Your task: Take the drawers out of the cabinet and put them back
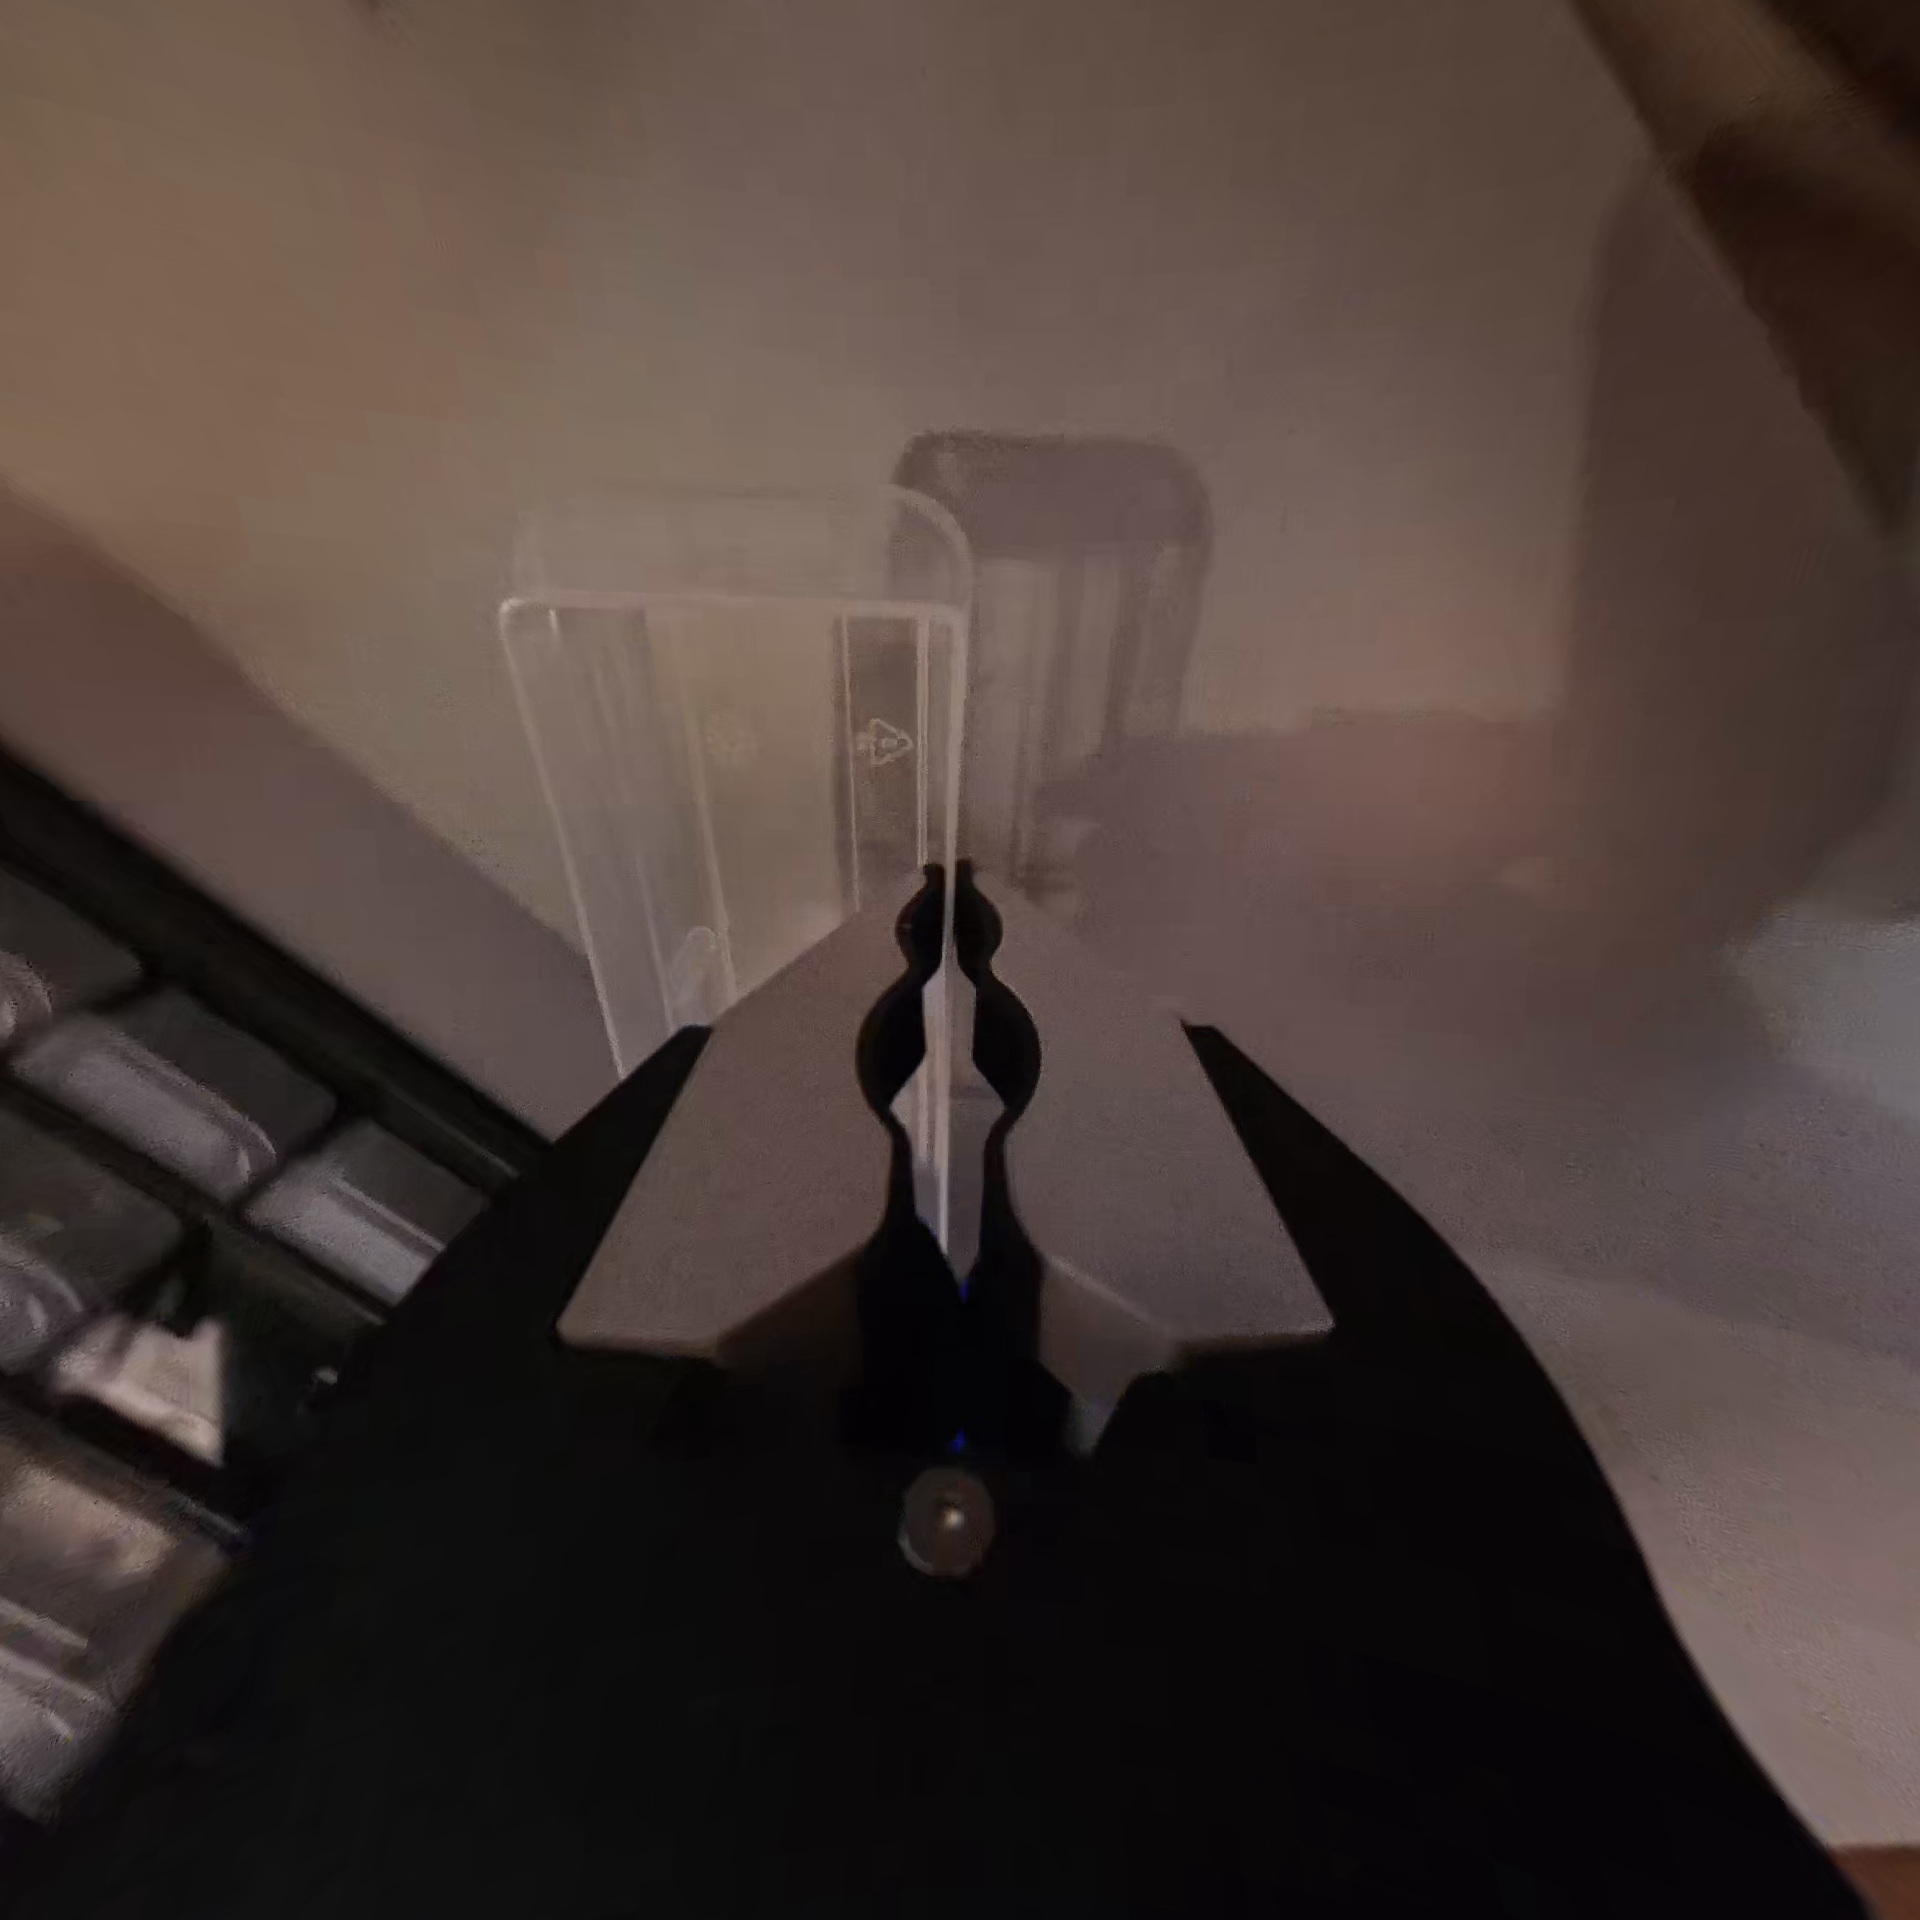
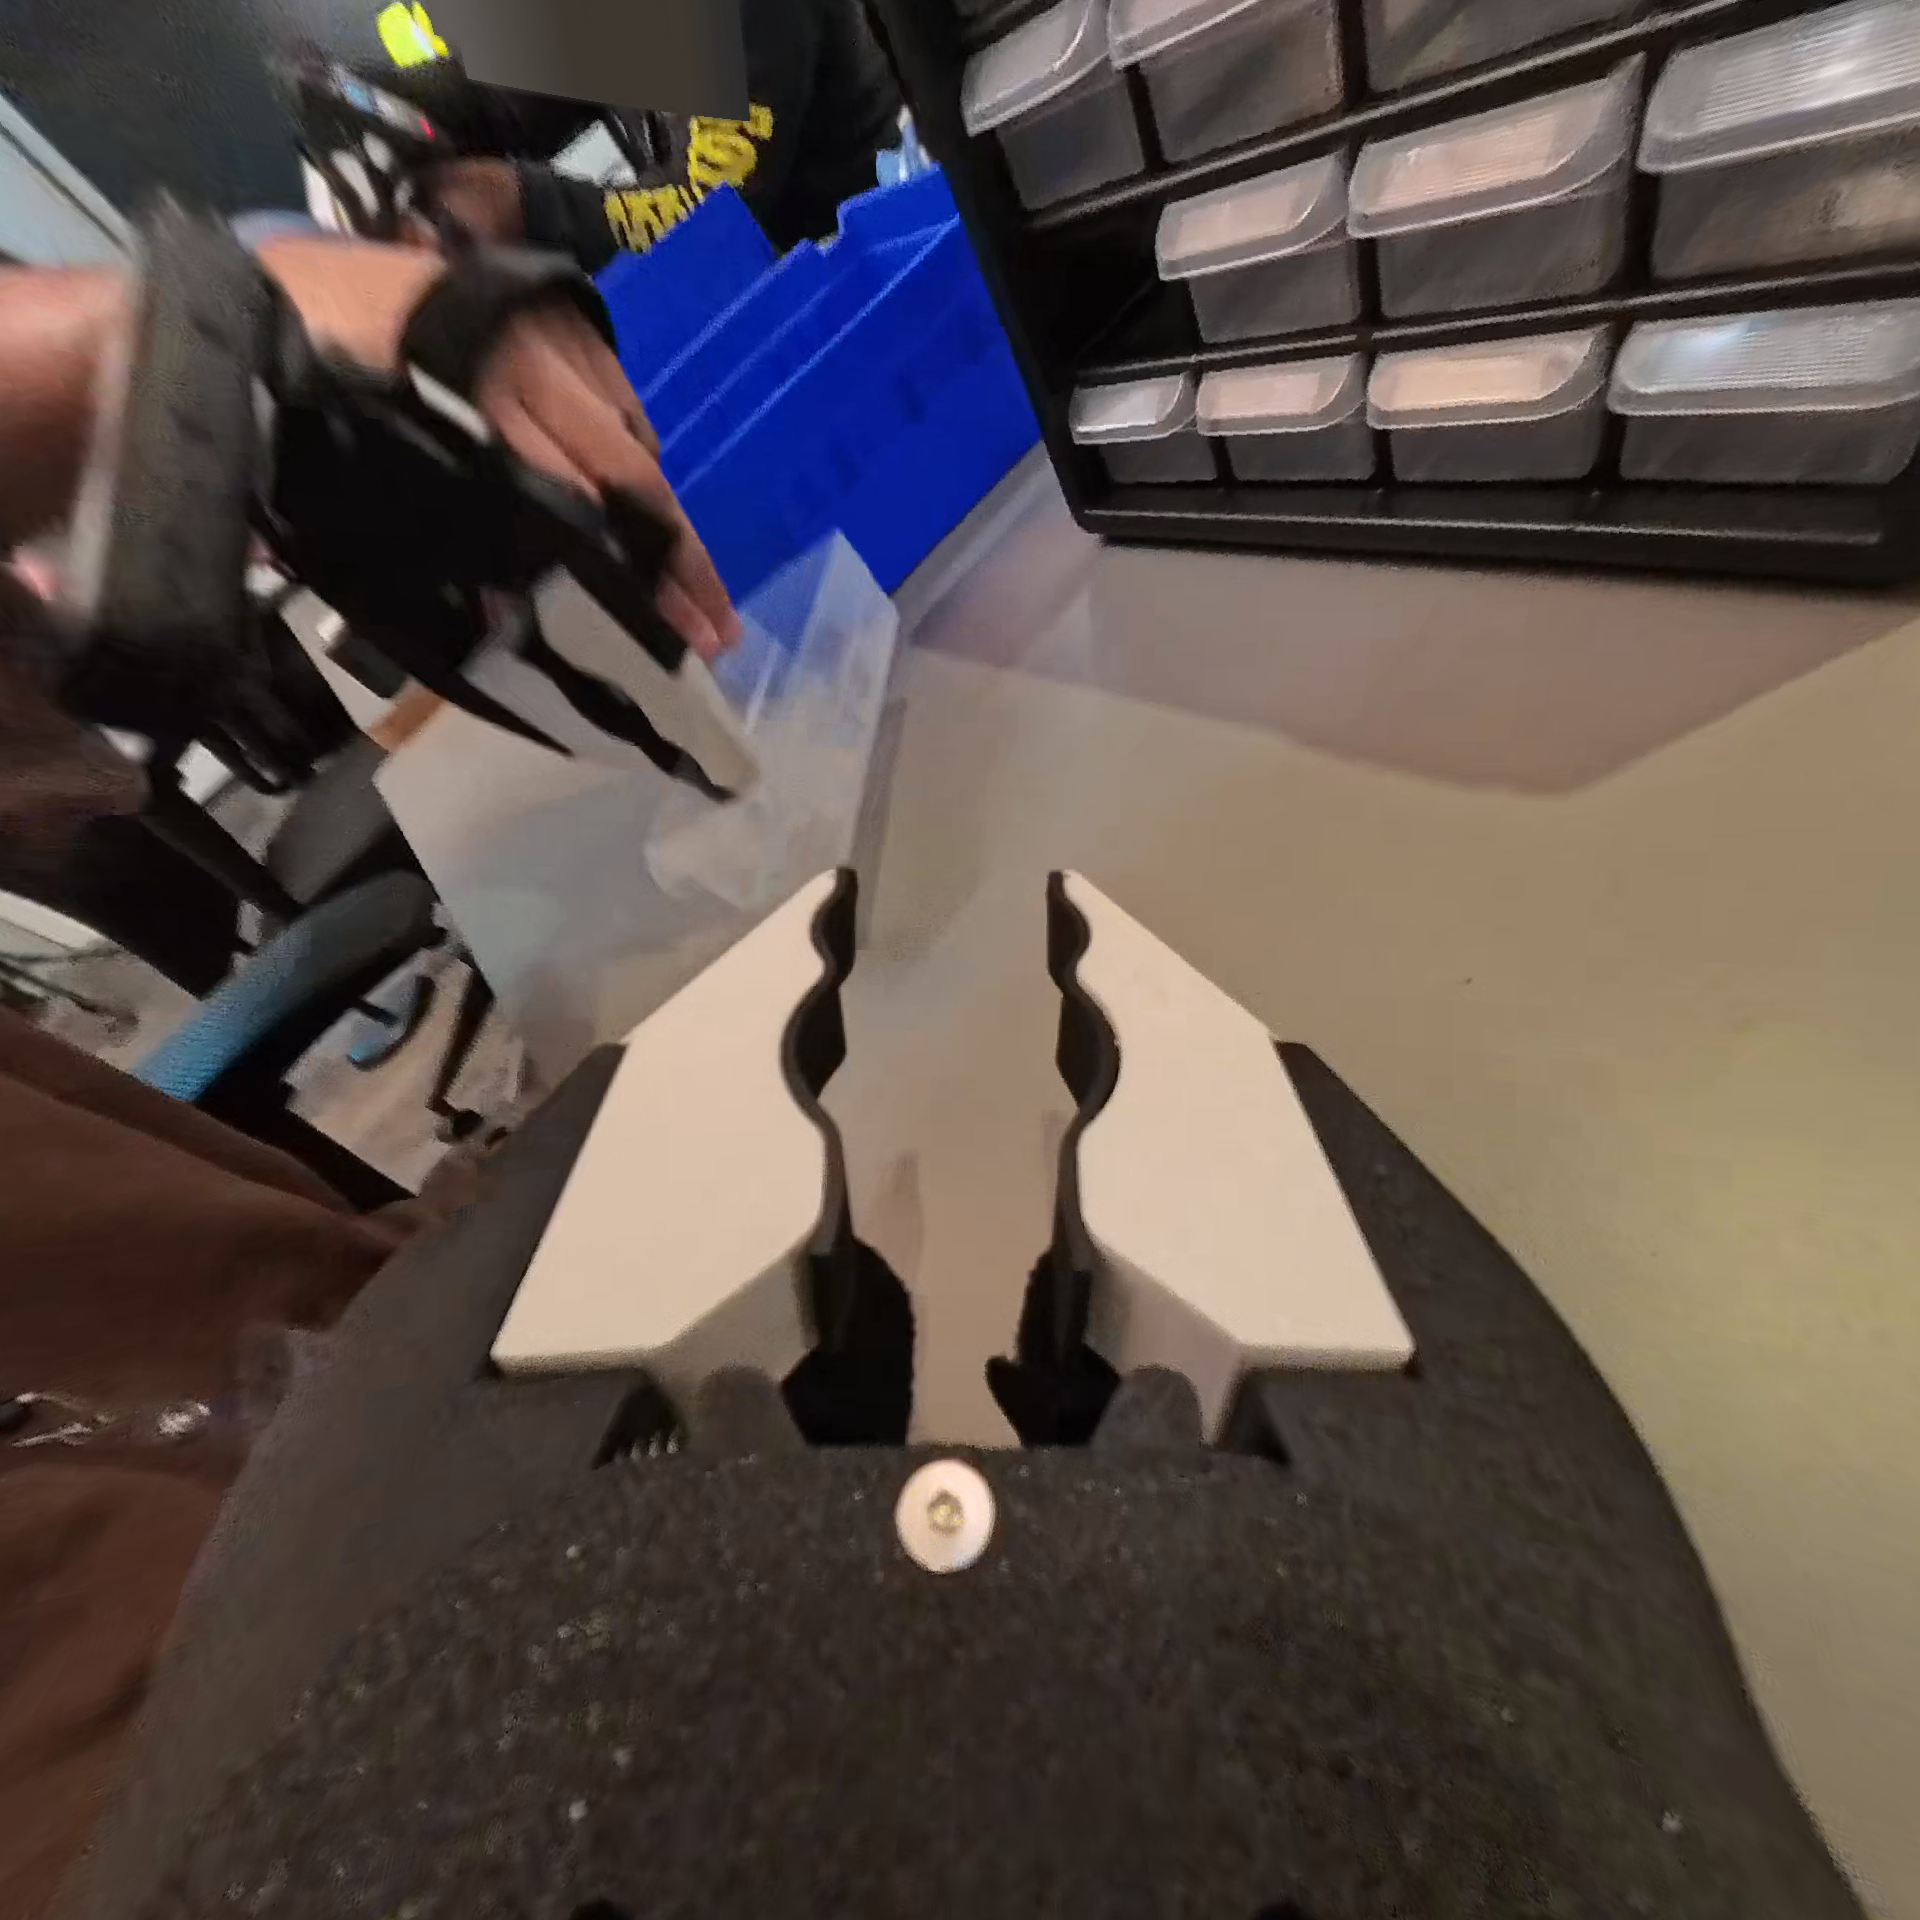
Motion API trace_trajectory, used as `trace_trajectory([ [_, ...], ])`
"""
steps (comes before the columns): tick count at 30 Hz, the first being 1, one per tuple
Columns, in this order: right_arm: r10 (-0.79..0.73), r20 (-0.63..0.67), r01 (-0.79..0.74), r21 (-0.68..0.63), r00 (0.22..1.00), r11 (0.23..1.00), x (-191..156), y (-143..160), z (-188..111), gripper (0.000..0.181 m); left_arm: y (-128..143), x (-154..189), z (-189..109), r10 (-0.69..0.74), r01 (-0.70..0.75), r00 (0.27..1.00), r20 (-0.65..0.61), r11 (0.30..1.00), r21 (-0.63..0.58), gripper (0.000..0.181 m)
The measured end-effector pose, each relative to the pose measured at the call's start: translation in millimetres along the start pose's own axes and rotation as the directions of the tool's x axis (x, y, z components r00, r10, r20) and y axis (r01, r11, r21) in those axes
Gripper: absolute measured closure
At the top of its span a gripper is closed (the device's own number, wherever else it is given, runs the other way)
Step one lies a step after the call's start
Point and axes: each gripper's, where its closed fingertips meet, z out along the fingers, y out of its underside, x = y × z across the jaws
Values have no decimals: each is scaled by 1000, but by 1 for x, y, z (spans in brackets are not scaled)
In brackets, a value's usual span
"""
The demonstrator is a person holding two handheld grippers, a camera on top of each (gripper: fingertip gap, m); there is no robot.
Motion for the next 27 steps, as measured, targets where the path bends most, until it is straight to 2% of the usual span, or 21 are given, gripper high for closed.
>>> trace_trajectory([
  [4,-28,-10,28,48,1000,998,3,-12,-13,141,-6,13,25,214,-216,975,-61,976,-33,181],
  [7,-106,-37,107,30,994,994,7,-20,-20,141,-7,15,29,324,-328,942,-84,944,-36,181],
  [9,-138,-43,139,19,990,990,8,-28,-22,141,-1,15,29,353,-362,929,-111,929,-72,170],
  [12,-184,-37,185,6,982,983,10,-46,-23,137,5,6,25,377,-381,924,-60,915,-131,153],
  [14,-257,-32,256,-11,966,967,12,-67,-24,132,1,-3,14,332,-328,943,11,935,-137,140],
  [16,-363,-36,362,-41,931,931,15,-96,-21,130,0,-18,-3,221,-203,969,115,968,-145,136],
  [18,-475,-37,470,-94,879,878,19,-132,-15,133,-2,-35,-23,16,7,970,243,996,-94,140],
  [19,-524,-38,517,-114,851,848,19,-153,-11,143,-2,-47,-35,-122,144,937,328,989,-44,142],
  [20,-561,-47,553,-119,826,825,18,-178,-6,156,-1,-56,-46,-281,293,877,389,956,28,144],
  [21,-587,-77,578,-112,806,808,19,-206,1,167,0,-60,-55,-452,444,789,416,888,121,146],
  [22,-607,-113,598,-109,787,794,20,-233,8,180,0,-61,-62,-607,572,680,411,790,222,148],
  [24,-669,-93,650,-172,737,740,20,-270,31,181,-4,-59,-74,-830,714,440,343,555,426,148],
  [27,-734,103,700,-412,671,583,22,-285,75,181,-20,-52,-86,-993,736,69,92,112,667,146],
])
